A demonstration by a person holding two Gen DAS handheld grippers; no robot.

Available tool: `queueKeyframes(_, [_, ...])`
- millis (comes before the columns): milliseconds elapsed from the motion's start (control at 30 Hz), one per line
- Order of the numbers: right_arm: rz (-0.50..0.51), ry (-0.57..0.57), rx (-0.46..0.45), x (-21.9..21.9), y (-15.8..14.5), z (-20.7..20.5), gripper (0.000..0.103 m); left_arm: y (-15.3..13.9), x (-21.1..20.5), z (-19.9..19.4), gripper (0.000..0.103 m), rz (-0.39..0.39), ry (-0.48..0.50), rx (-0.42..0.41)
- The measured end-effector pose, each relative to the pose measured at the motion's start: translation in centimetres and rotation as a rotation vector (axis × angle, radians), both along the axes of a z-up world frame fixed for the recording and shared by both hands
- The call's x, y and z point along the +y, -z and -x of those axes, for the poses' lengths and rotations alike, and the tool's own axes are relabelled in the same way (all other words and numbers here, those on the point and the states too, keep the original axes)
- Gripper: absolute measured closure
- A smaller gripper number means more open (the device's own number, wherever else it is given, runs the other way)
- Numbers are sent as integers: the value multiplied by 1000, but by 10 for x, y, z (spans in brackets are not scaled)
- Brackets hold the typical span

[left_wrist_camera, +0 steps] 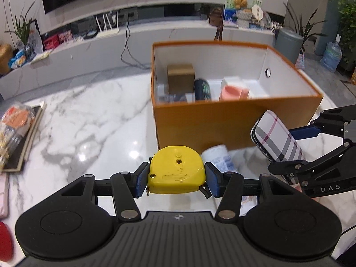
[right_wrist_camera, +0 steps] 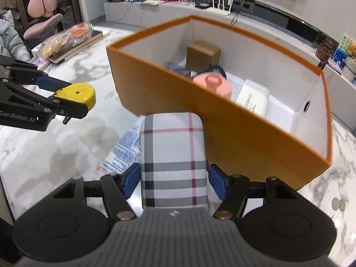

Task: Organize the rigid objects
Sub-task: 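Lift the tape measure and plaid case and carry both over the orange box, then lower the tape measure and plaid case into the orange box with both tools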

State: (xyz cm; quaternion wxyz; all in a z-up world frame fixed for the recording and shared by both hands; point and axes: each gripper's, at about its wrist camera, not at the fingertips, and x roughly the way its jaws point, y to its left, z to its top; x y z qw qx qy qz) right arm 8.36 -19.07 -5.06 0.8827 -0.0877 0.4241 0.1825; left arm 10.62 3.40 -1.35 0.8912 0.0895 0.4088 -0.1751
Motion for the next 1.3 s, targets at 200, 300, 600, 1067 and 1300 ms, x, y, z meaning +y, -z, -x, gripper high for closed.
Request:
queueKeyframes(200, [-42,15,-59,-7,-30,2,37,-24,-4,-3,42,23,-5,-49])
queueKeyframes(300, [-74,31,-94,-12,-47,0,37,-33,-8,-6,42,27,-1,-76])
queueKeyframes(600, [-130,113,-190,-27,-85,-11,37,-47,-21,-25,42,55,-19,-95])
queueKeyframes(1067, [-143,322,-184,-68,-69,-62,37,-49,-45,-78,42,85,-79,-84])
queueKeyframes(1300, [-150,341,-166,-69,-60,-77,37,-35,-66,-95,42,63,-80,-44])
